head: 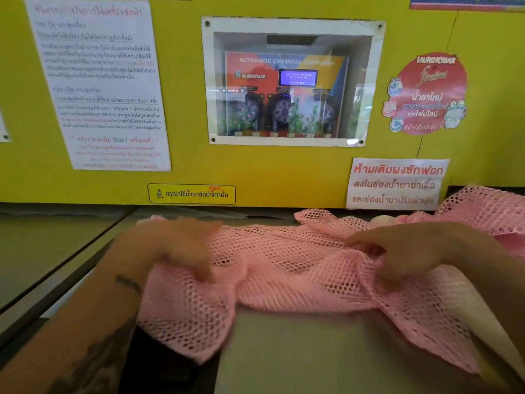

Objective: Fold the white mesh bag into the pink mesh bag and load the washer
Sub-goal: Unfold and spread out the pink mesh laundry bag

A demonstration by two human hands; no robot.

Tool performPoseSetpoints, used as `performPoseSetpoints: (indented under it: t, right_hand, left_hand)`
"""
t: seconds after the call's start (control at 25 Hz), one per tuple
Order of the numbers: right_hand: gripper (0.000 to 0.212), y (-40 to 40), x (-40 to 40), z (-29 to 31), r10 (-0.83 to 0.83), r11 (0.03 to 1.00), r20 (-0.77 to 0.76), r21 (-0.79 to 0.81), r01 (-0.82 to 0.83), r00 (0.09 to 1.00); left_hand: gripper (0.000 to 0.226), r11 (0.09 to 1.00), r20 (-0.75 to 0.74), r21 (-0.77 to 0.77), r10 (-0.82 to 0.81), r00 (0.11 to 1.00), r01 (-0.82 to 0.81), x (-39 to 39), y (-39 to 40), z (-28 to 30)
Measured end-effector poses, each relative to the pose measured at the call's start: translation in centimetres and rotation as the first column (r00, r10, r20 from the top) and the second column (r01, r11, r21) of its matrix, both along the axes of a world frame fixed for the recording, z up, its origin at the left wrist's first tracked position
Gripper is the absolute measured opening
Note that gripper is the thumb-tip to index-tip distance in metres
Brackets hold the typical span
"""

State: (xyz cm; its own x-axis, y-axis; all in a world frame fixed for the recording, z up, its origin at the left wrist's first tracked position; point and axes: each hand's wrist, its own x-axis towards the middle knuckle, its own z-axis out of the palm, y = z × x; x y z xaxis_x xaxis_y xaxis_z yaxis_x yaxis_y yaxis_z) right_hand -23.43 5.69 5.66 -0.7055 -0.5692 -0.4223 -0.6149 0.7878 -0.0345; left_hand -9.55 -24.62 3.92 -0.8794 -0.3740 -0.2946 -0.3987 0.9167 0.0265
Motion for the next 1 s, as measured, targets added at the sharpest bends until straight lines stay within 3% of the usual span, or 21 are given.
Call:
performPoseSetpoints:
  t: [0.08, 0.12, 0.2, 0.28, 0.36, 0.48, 0.52, 0.6, 0.68, 0.72, 0.8, 0.88, 0.92, 0.96, 1.0]
  right_hand:
    - [0.070, 0.0, 0.0, 0.1, 0.016, 0.983, 0.027, -0.184, -0.011, 1.000]
    - [0.062, -0.4, 0.1, 0.0, 0.016, 0.946, 0.004, -0.322, -0.014, 1.000]
    - [0.053, -1.6, 0.2, -1.3, 0.002, 0.871, -0.203, -0.481, -0.102, 0.979]
    - [0.058, -3.4, 0.5, -3.6, 0.106, 0.893, -0.378, -0.371, -0.255, 0.920]
    - [0.074, -4.4, 1.7, -5.2, 0.263, 0.938, -0.217, -0.170, -0.301, 0.940]
    - [0.097, -3.5, 3.3, -3.2, 0.268, 0.963, 0.076, 0.008, -0.269, 0.961]
    - [0.096, -3.0, 3.7, -2.1, 0.265, 0.964, 0.120, -0.030, -0.264, 0.957]
    - [0.076, -2.8, 4.0, -1.0, 0.227, 0.931, 0.154, -0.323, -0.168, 0.962]
    - [0.048, -3.1, 2.7, -2.0, 0.136, 0.780, -0.020, -0.614, -0.120, 0.990]
    - [0.038, -3.4, 1.8, -2.8, 0.080, 0.773, -0.140, -0.616, -0.151, 0.987]
    - [0.035, -3.8, 0.5, -4.1, 0.052, 0.905, -0.287, -0.390, -0.167, 0.957]
    - [0.041, -4.0, -0.3, -4.9, -0.026, 0.977, -0.402, -0.206, -0.062, 0.915]
    - [0.044, -4.2, -0.5, -5.0, -0.080, 0.971, -0.441, -0.237, -0.030, 0.894]
    - [0.047, -4.4, -0.6, -5.0, -0.103, 0.950, -0.439, -0.310, -0.043, 0.893]
    - [0.049, -4.6, -0.7, -4.9, -0.083, 0.932, -0.399, -0.355, -0.070, 0.913]
  left_hand:
    - [0.097, 0.977, -0.110, -0.193, 0.066, 0.992, -0.087, 1.5, -1.0, 0.6]
    - [0.085, 0.977, -0.216, -0.183, 0.073, 0.974, -0.113, 1.9, -1.0, 0.8]
    - [0.073, 0.997, -0.475, 0.006, 0.068, 0.877, -0.074, 1.6, -0.1, 1.2]
    - [0.062, 0.991, -0.642, 0.126, 0.045, 0.765, 0.048, 0.4, 1.5, 0.7]
    - [0.054, 0.990, -0.606, 0.098, -0.019, 0.795, 0.098, -0.9, 3.3, -1.0]
    - [0.088, 0.998, -0.173, -0.044, -0.042, 0.984, 0.035, -1.6, 4.1, -2.8]
    - [0.096, 0.999, -0.071, -0.034, -0.040, 0.997, 0.037, -1.3, 4.0, -2.6]
    - [0.106, 0.997, 0.048, 0.054, -0.063, 0.997, 0.060, -0.4, 3.7, -1.3]
    - [0.106, 0.989, 0.114, 0.127, -0.084, 0.990, 0.069, 0.8, 3.5, -0.1]
    - [0.101, 0.983, 0.076, 0.180, -0.059, 0.995, 0.045, 1.2, 3.2, 0.5]
    - [0.079, 0.969, -0.180, 0.245, 0.039, 0.983, 0.007, 1.3, 2.5, 1.0]
    - [0.059, 0.981, -0.516, 0.194, 0.125, 0.847, -0.026, 0.2, 2.3, 0.0]
    - [0.055, 0.984, -0.604, 0.179, 0.112, 0.789, -0.002, -0.6, 2.5, -0.9]
    - [0.057, 0.985, -0.602, 0.162, 0.047, 0.797, 0.064, -1.4, 2.8, -2.0]
    - [0.066, 0.981, -0.510, 0.146, -0.034, 0.859, 0.125, -2.1, 3.2, -3.2]
